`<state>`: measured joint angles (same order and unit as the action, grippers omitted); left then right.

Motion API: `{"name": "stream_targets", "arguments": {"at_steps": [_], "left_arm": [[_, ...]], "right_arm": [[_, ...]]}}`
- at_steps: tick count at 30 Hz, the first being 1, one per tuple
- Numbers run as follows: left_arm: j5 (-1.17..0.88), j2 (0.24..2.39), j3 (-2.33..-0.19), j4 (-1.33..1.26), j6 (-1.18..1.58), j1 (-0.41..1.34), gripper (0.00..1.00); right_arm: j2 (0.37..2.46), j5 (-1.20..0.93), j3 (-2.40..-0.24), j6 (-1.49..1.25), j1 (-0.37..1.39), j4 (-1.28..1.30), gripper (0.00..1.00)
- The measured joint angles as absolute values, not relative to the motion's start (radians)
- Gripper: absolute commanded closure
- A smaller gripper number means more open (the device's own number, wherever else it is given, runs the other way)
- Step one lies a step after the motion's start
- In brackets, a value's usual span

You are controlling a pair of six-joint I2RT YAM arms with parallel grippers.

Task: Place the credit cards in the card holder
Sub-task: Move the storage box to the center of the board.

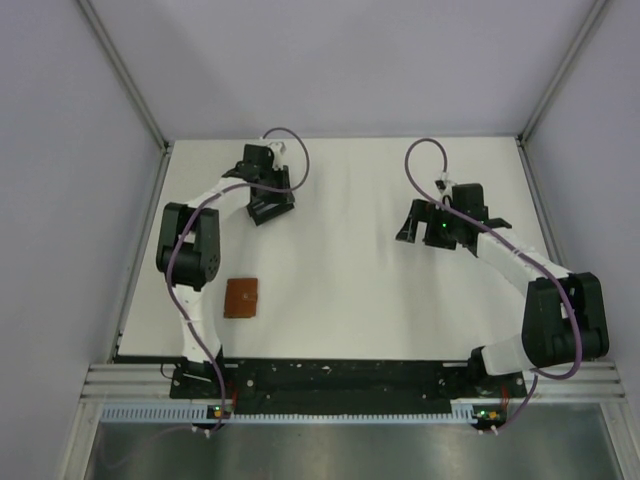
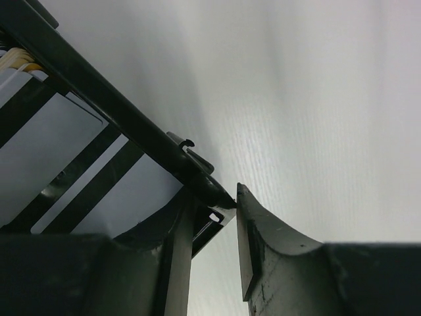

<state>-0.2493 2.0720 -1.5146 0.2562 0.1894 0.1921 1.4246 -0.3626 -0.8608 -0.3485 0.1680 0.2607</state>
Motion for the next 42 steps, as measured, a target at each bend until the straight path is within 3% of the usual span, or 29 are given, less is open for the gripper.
{"name": "stream_targets", "arguments": {"at_steps": [8,20,28,31,33,36,42], "left_arm": [[-0.249,2.018,-1.441,0.256,0.152,0.300,0.81],[-0.361,1.994,-1.401,0.269,0.013,0.624,0.81],[-0.431,1.986,-1.385,0.287,-0.082,0.714,0.71],[-0.441,1.981,-1.385,0.308,-0.118,0.731,0.65],[-0.441,1.971,-1.376,0.321,-0.142,0.743,0.50],[-0.439,1.953,-1.354,0.352,-0.164,0.756,0.36],[-0.403,1.920,-1.345,0.398,-0.147,0.764,0.22]], "right_arm": [[1.411,-0.319,-0.859,-0.332,0.148,0.284,0.01],[1.227,-0.197,-0.788,-0.352,0.004,0.285,0.01],[1.114,-0.134,-0.724,-0.405,-0.111,0.285,0.01],[1.100,-0.127,-0.713,-0.417,-0.116,0.281,0.01],[1.100,-0.126,-0.711,-0.424,-0.116,0.282,0.01],[1.100,-0.129,-0.706,-0.432,-0.117,0.279,0.01],[1.100,-0.187,-0.699,-0.439,-0.117,0.270,0.01]]}}
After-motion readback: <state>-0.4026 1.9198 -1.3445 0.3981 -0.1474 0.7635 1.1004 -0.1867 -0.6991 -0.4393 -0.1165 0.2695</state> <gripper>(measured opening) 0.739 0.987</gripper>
